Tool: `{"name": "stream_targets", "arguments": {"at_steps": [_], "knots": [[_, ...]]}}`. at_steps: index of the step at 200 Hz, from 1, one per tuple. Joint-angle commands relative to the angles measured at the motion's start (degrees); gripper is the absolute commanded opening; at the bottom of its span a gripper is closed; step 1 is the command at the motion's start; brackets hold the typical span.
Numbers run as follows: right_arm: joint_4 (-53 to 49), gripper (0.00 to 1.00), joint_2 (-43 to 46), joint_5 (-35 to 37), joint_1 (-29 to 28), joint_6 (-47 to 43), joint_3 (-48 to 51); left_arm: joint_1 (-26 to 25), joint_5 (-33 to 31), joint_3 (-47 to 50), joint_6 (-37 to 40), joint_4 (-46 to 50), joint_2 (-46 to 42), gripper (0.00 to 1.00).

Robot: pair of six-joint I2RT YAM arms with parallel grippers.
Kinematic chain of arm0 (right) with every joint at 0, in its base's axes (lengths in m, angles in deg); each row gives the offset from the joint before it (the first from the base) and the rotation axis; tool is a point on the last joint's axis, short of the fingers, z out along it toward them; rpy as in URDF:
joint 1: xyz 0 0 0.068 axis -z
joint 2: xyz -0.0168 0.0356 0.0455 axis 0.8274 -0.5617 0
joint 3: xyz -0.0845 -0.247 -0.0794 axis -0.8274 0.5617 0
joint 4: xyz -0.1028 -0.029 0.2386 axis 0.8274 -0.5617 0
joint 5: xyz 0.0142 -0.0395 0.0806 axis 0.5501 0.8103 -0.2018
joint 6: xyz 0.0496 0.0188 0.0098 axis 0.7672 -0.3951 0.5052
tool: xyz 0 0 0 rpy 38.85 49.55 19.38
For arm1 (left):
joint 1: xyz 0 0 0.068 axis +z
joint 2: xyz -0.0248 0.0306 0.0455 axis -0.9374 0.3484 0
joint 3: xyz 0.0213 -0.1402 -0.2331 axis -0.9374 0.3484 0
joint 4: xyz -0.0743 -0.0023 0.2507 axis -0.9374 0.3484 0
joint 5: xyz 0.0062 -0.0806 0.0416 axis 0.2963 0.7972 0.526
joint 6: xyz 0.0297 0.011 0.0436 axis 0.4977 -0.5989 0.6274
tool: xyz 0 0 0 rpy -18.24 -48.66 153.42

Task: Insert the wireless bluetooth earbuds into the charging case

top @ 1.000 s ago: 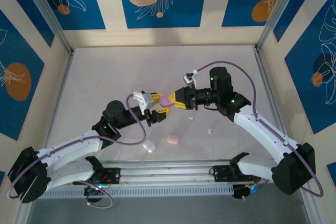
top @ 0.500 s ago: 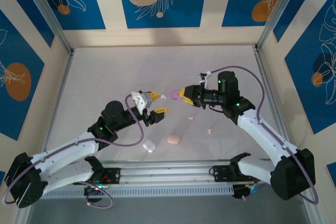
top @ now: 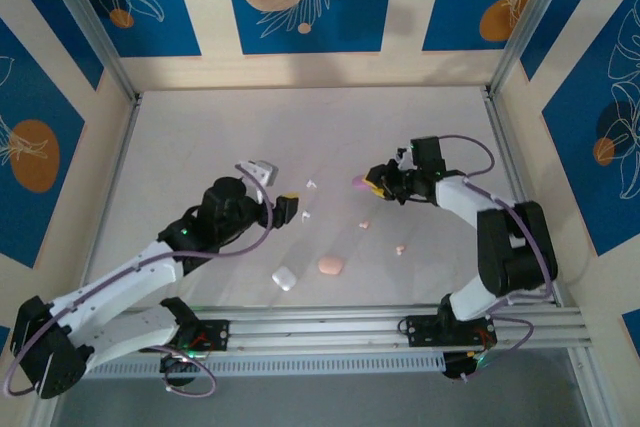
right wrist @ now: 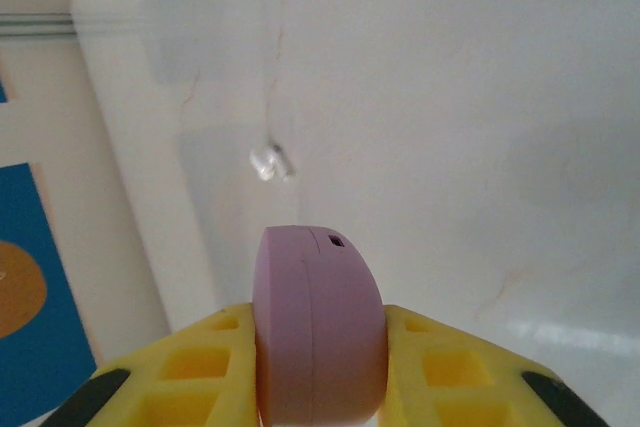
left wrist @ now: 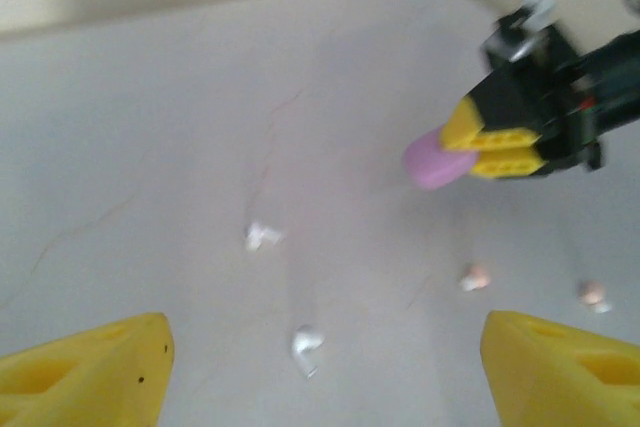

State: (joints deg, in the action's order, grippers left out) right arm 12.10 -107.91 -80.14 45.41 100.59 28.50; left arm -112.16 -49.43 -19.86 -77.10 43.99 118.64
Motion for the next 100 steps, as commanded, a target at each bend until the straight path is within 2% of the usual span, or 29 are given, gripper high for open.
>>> {"name": "stream_targets", "arguments": {"at_steps": [1,20,52,100], "knots": [[0.38,0.10,-5.45,-1.34,0.40,-3.38,-5.57,1.45,-3.22,-2.55,-4.66,7.12,2.03,0.88],[0.55,0.11,-10.47,-1.51,0.22,-3.75,-9.05,1.50,-4.85,-2.60,-5.68,6.15,2.34,1.00],[-0.57,0.11,-18.26,-2.66,0.14,-3.56,-15.09,1.71,-6.65,-2.37,-6.71,6.56,0.51,1.00],[-2.55,0.15,-25.40,-4.22,-0.09,-4.17,-21.77,2.22,-7.46,0.98,-4.98,5.40,-5.53,1.00]]}}
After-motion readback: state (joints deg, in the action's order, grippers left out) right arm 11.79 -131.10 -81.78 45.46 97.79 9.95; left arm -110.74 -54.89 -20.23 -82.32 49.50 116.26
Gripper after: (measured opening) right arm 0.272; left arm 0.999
